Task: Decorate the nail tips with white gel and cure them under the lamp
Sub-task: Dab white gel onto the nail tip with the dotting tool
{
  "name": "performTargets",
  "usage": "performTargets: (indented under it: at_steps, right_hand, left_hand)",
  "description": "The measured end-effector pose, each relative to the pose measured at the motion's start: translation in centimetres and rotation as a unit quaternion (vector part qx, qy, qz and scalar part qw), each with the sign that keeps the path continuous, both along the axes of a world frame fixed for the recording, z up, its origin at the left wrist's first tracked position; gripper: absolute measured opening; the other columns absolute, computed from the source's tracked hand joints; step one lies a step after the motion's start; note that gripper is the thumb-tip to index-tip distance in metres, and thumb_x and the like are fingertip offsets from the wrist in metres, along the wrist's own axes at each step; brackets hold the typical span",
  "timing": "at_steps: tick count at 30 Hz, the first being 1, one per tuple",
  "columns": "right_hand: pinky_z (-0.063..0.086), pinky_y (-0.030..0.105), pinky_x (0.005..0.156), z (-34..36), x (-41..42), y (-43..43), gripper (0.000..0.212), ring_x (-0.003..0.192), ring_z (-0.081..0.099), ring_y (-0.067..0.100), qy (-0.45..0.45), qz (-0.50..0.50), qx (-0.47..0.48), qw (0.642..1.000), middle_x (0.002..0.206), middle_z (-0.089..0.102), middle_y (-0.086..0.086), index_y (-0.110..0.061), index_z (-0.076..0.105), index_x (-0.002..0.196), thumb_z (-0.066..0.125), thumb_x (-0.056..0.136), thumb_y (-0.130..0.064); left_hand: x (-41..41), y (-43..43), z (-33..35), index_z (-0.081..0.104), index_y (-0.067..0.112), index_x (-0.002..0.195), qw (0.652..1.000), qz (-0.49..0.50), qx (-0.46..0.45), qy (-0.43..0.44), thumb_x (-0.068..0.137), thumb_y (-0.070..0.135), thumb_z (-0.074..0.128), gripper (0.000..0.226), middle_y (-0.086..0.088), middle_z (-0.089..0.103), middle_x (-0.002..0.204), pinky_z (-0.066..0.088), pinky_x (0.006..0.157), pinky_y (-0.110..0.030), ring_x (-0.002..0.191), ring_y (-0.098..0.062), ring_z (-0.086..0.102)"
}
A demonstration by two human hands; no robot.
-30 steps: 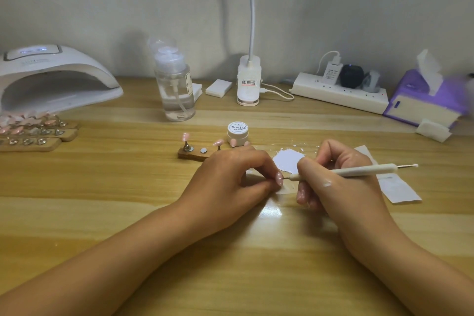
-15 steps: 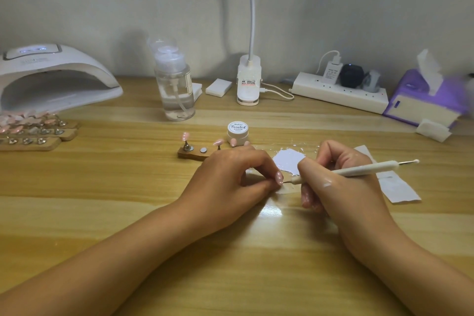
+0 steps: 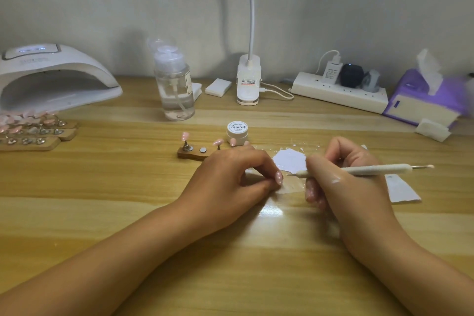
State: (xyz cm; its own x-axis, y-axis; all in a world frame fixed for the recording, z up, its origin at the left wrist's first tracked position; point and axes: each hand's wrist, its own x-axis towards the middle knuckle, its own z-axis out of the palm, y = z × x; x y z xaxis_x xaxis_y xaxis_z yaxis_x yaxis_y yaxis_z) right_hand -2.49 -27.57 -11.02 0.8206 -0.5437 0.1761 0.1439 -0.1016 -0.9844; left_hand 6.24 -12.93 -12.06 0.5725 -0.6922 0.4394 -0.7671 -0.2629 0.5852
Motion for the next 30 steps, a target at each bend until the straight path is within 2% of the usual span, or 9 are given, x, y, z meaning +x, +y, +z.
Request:
performTargets:
  at_steps: [3,6,10,15,18,22,25,28,30]
  right_hand:
    - [0.033,0.017,0.036,0.4,-0.1,-0.7,0.023,0.035,0.045,0.012,-0.035,-0.038,0.004,0.999,0.041,0.053,0.008,-0.024,0.044,0.053,0.06,0.067,-0.014]
    - [0.039,0.023,0.043,0.1,0.1,-2.0,0.021,0.042,0.049,0.013,0.015,-0.049,-0.08,0.995,0.047,0.061,0.01,-0.02,0.046,0.06,0.062,0.072,-0.016]
    - [0.041,0.02,0.041,-0.8,0.5,-2.9,0.026,0.041,0.056,0.009,0.082,-0.043,-0.116,0.989,0.053,0.066,0.008,-0.017,0.045,0.065,0.062,0.083,-0.011]
    - [0.039,0.015,0.043,-1.1,0.8,-3.2,0.027,0.041,0.055,0.009,0.116,-0.032,-0.17,0.978,0.051,0.065,0.006,-0.017,0.046,0.066,0.064,0.086,-0.02]
    - [0.038,0.014,0.041,-1.0,0.8,-3.3,0.026,0.04,0.054,0.01,0.116,-0.042,-0.171,0.978,0.049,0.064,0.007,-0.015,0.046,0.065,0.063,0.084,-0.015]
    - [0.038,0.017,0.04,-1.1,0.9,-3.3,0.023,0.041,0.054,0.012,0.118,-0.044,-0.16,0.979,0.05,0.063,0.007,-0.016,0.046,0.064,0.062,0.079,-0.012]
    - [0.042,0.022,0.043,-1.0,0.7,-3.0,0.023,0.041,0.055,0.011,0.101,-0.047,-0.156,0.981,0.05,0.062,0.008,-0.016,0.046,0.063,0.062,0.079,-0.01]
    - [0.04,0.028,0.05,-0.5,0.5,-2.8,0.029,0.041,0.052,0.007,0.045,-0.074,-0.126,0.988,0.051,0.063,0.007,-0.013,0.046,0.068,0.065,0.09,-0.018]
    - [0.038,0.024,0.045,-0.2,0.3,-2.2,0.033,0.04,0.048,0.009,0.008,-0.072,-0.084,0.994,0.049,0.061,0.006,-0.013,0.045,0.07,0.065,0.093,-0.026]
  left_hand:
    - [0.0,0.0,0.0,0.074,0.021,0.082,1.0,-0.001,-0.003,0.004,0.084,0.016,0.076,0.006,0.033,0.055,0.064,0.026,0.085,-0.002,0.063,0.021,0.049]
    - [-0.1,0.1,0.0,0.074,0.021,0.082,1.0,0.001,0.0,-0.005,0.085,0.017,0.075,0.005,0.04,0.052,0.06,0.02,0.096,-0.003,0.064,0.023,0.048]
    - [-0.2,0.2,0.0,0.073,0.02,0.082,1.0,0.003,0.008,-0.017,0.084,0.016,0.076,0.006,0.045,0.048,0.059,0.016,0.089,0.006,0.063,0.023,0.047]
    - [0.0,0.2,-0.1,0.073,0.022,0.082,1.0,0.001,0.004,0.0,0.085,0.018,0.076,0.005,0.039,0.053,0.061,0.022,0.088,0.001,0.063,0.02,0.049]
    - [0.0,0.2,-0.1,0.073,0.022,0.082,1.0,-0.001,0.006,-0.003,0.085,0.017,0.075,0.006,0.042,0.051,0.061,0.025,0.087,-0.002,0.063,0.021,0.049]
    - [0.0,0.2,0.0,0.073,0.022,0.083,1.0,0.003,0.007,-0.005,0.085,0.018,0.074,0.005,0.041,0.052,0.061,0.022,0.089,0.001,0.064,0.021,0.049]
    - [-0.1,0.3,0.0,0.073,0.024,0.083,1.0,0.001,0.004,0.011,0.086,0.02,0.074,0.005,0.035,0.056,0.064,0.034,0.085,-0.013,0.064,0.018,0.05]
    - [-0.2,0.4,0.0,0.072,0.026,0.083,1.0,-0.003,0.003,0.02,0.086,0.021,0.074,0.006,0.033,0.058,0.065,0.034,0.091,-0.016,0.064,0.018,0.05]
    - [-0.2,0.4,0.0,0.072,0.025,0.084,1.0,-0.007,0.006,0.02,0.086,0.021,0.074,0.005,0.027,0.063,0.071,0.037,0.08,-0.015,0.064,0.018,0.05]
